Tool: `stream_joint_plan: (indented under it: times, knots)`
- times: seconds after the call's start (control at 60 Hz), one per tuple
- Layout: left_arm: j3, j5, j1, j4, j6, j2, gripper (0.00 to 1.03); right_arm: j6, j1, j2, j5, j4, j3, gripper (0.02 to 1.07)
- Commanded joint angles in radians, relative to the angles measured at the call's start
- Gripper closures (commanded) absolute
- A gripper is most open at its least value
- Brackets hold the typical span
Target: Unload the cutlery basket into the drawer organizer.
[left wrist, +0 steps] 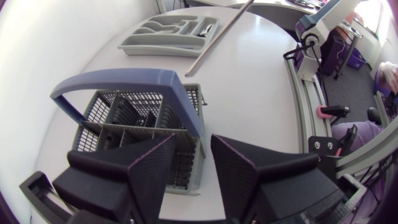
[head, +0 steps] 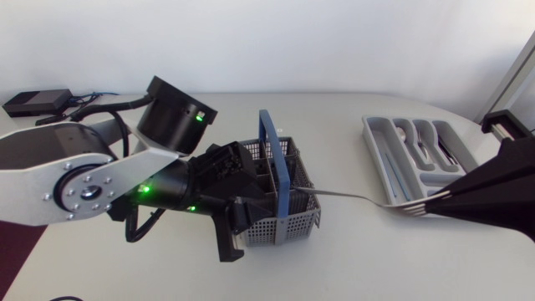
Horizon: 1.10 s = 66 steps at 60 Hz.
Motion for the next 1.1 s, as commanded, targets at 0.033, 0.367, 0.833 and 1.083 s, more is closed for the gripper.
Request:
stream_joint_plan:
  times: [0.033,0.367,0.833,1.083]
  knots:
    - [-0.032,0.014,-0.030,0.009,-0.004,-0.055,0.60,-0.001,0.033,-0.032,0.006,-0.126,-0.042,1.01]
    - [-0.044,0.027,-0.128,-0.017,0.016,-0.104,0.60,0.017,0.122,-0.041,0.019,-0.106,-0.137,1.01]
    - [-0.034,0.067,-0.182,-0.038,0.034,-0.034,0.57,-0.018,0.170,0.059,-0.012,-0.105,-0.124,1.01]
    - [-0.028,0.080,-0.183,-0.028,0.042,0.008,0.54,-0.015,0.180,0.088,-0.021,-0.108,-0.090,1.01]
